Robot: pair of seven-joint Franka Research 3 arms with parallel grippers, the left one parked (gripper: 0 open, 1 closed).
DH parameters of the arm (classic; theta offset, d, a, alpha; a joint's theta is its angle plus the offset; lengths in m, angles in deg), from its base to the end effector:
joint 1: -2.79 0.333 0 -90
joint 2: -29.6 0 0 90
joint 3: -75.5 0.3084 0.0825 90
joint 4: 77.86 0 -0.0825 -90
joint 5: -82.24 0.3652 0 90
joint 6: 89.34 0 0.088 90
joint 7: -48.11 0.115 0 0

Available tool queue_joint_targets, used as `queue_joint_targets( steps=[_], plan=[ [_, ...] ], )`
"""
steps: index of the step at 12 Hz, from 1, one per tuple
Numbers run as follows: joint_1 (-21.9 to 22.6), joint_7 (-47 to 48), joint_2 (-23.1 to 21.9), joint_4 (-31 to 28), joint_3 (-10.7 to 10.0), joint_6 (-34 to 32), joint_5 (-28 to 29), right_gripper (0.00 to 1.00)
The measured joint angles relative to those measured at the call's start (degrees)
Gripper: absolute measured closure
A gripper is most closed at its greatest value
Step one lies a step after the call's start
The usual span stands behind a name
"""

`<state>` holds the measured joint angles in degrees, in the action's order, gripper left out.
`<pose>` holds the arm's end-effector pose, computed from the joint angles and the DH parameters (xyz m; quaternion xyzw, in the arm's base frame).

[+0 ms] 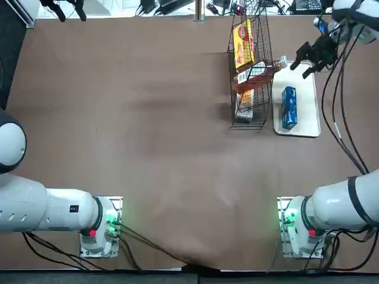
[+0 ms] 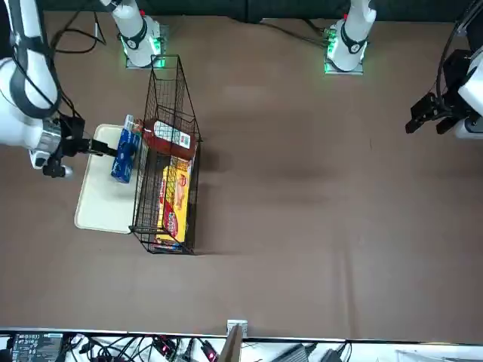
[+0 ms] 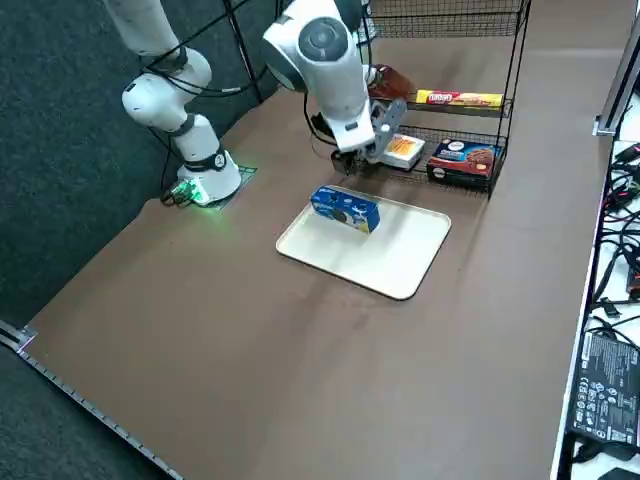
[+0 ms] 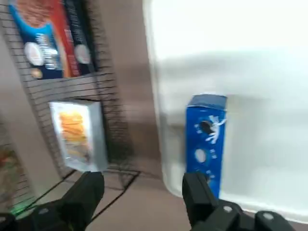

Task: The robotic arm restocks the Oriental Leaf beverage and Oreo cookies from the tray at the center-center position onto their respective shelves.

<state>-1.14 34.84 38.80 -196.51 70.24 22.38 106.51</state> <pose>0.5245 -0.0533 0.3355 -0.9725 0.0702 0.0994 0.1985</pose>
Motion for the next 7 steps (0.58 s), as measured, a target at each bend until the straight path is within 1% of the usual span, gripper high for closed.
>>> queue_joint_targets(
  steps=[3, 5, 7],
  plan=[
    [0.07, 2.36, 2.51, -1.12, -0.06, 4.37, -2.85, 0.0],
    [0.54, 5.62, 3.25, -2.67, -0.02, 7.97, -6.49, 0.0],
    [1.35, 6.82, 3.67, -4.35, 0.02, 10.67, -8.38, 0.0]
  ],
)
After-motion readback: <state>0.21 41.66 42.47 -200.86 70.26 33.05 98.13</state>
